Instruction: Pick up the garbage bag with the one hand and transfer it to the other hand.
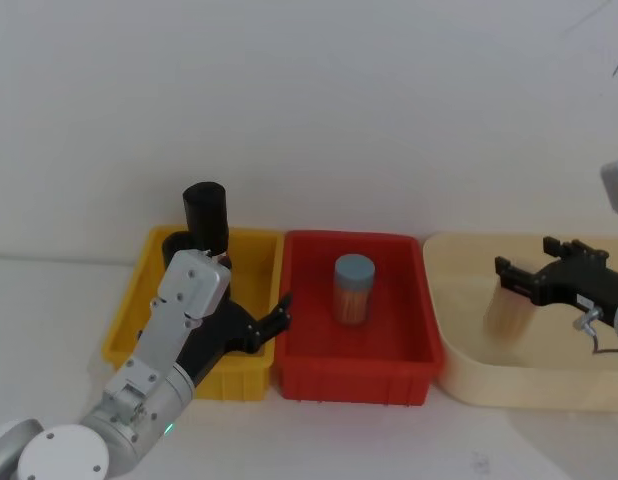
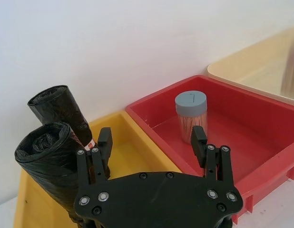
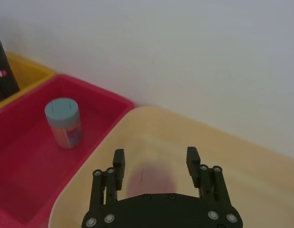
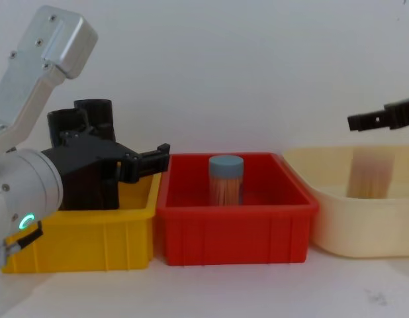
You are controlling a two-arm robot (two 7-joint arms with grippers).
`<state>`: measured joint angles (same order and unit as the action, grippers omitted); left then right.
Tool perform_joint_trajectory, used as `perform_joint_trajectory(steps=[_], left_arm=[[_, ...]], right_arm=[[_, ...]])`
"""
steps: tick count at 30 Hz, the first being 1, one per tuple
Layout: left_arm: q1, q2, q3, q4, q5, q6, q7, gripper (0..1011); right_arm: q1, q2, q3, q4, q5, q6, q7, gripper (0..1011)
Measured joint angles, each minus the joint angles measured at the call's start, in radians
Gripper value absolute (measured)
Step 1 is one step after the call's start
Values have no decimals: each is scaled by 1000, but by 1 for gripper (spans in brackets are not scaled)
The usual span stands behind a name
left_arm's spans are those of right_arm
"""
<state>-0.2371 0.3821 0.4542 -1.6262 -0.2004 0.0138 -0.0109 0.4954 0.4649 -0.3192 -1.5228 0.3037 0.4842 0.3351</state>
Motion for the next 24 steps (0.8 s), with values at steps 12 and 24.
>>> perform_joint_trajectory(steps=[12,24], left_arm=[[0,0,0,0,0,0,0,1002],[-3,0,0,0,-1,0,-10,1002]], right_arm=[[-7,-2,-12,27,-12,17,-5,999],[-9,-3,-17,36,-17,24,-7,999]])
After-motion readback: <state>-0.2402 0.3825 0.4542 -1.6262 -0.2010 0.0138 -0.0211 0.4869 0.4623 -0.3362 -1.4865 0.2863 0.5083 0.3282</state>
